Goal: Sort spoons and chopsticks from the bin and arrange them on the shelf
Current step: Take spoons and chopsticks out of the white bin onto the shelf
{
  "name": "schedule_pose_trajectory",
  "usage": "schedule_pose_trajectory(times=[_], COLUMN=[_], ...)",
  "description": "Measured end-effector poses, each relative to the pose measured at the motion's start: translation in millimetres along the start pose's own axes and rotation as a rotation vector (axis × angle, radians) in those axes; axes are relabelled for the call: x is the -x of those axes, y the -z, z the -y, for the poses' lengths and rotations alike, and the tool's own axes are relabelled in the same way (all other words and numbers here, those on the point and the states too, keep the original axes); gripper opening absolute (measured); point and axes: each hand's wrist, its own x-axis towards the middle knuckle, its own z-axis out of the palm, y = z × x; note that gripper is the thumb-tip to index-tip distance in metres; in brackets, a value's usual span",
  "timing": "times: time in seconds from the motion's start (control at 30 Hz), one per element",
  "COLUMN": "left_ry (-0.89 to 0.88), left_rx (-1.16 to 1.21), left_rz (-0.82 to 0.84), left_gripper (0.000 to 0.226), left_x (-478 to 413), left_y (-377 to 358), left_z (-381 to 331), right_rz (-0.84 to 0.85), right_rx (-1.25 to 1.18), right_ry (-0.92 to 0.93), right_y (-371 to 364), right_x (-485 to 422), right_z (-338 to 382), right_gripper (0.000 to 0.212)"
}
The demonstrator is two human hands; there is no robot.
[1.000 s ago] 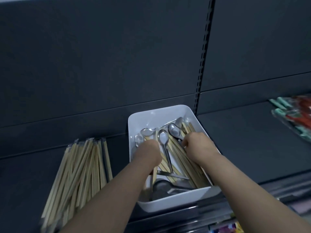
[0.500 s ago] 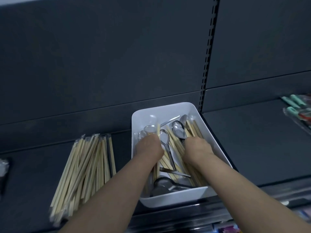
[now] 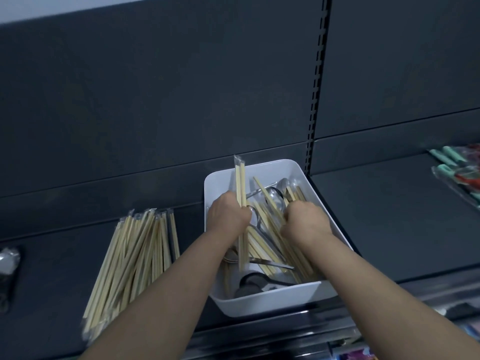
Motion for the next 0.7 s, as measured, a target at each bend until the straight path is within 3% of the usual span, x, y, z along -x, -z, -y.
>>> schedule_pose_trajectory(times=[0.1,0.33,0.43,0.7], left_ry=[-0.028,-0.034,0.061,0.277], left_rx=[0.121,0.360,0.322,0.126], left_rz=[-0.019,-0.167,-0.185,-0.006], left_gripper=[0.010,0.024,0.014,0.009], left_x=[0,11,17,45], left_y=[10,58,85,108], left_z=[2,36,76,208], right_rz=[-0.034,-0.051,-0.007,0.104], right_rx=[-0.074,-0.403,-0.377,-0.313], right_ry=[-0.011,0.074,0.140,0.200], right_y=[5,39,29,-39], right_x=[0,10,23,50], right_z=[3,75,122,203], right_gripper=[0.017,0.018,0.022,0.013])
